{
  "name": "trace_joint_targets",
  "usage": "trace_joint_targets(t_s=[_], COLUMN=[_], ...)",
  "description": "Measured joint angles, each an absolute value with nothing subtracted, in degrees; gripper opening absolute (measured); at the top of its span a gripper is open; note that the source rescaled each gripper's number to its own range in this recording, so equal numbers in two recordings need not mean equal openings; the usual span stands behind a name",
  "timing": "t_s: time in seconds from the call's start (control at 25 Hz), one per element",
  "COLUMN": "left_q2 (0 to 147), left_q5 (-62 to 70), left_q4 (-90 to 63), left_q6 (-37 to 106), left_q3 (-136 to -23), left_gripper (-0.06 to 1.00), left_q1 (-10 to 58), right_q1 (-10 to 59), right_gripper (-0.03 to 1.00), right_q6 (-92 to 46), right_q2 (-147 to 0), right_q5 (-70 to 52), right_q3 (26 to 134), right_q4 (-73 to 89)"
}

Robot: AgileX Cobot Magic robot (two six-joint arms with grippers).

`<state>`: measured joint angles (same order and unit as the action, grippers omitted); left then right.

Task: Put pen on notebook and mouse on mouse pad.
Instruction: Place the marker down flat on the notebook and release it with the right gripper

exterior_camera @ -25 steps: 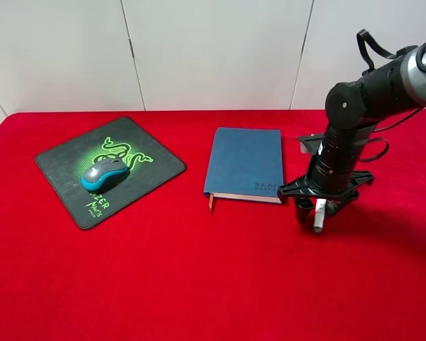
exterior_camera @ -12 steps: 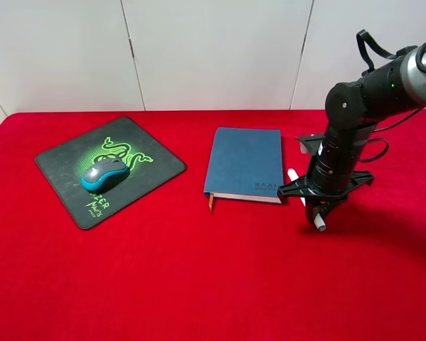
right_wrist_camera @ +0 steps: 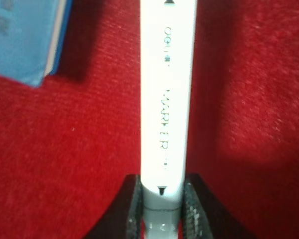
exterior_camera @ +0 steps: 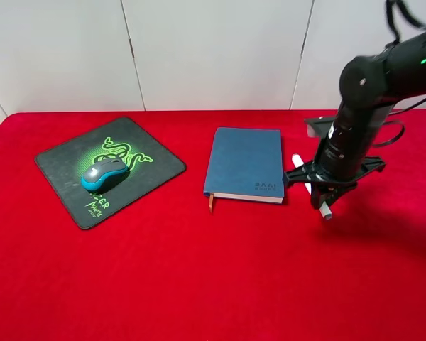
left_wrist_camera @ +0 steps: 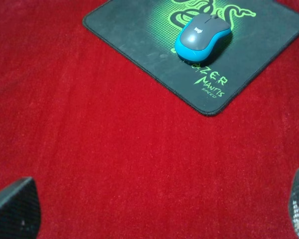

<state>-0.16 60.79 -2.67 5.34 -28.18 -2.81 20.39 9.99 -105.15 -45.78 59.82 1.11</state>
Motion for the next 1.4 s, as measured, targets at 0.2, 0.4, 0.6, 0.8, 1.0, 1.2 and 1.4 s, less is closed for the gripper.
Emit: trace_joint_targets(t_s=[0.2, 0.4, 0.6, 0.8, 1.0, 1.2, 1.4], left_q2=[-0.2, -0.2, -0.2, -0.2, -0.2, -0.2, -0.2], left_q5=[60.8, 60.8, 60.8, 60.8, 60.8, 60.8, 60.8], left_q4=[-2.7, -2.7, -2.7, -2.7, -2.7, -2.7, -2.7], left_q6=[5.3, 5.3, 5.3, 5.3, 5.3, 5.3, 5.3], left_q3=[-28.2, -28.2, -28.2, -28.2, -28.2, -28.2, -28.2], left_gripper=[1.00, 1.00, 1.00, 1.00, 1.00, 1.00, 1.00], left_q1=[-2.8, -2.8, -2.8, -2.8, -2.8, -2.8, -2.8], right_q1=[20.4, 21.7, 26.1, 26.7, 26.7, 26.7, 26.7], right_gripper=[0.00, 0.00, 0.00, 0.00, 0.00, 0.00, 0.00], right_q6=[10.0, 9.9, 12.4, 14.2, 15.9, 16.3, 17.0], right_q2=[-100.4, -98.8, -99.0, -102.6, -108.5, -114.5, -121.6], right_q5=[-49.1, -52.3, -53.6, -57.9, -59.2, -59.4, -59.4], right_q3=[59.8, 62.0, 69.2, 77.2, 83.4, 87.8, 93.2], right_q4=[4.9, 11.0, 12.5, 13.5, 13.5, 13.2, 11.0])
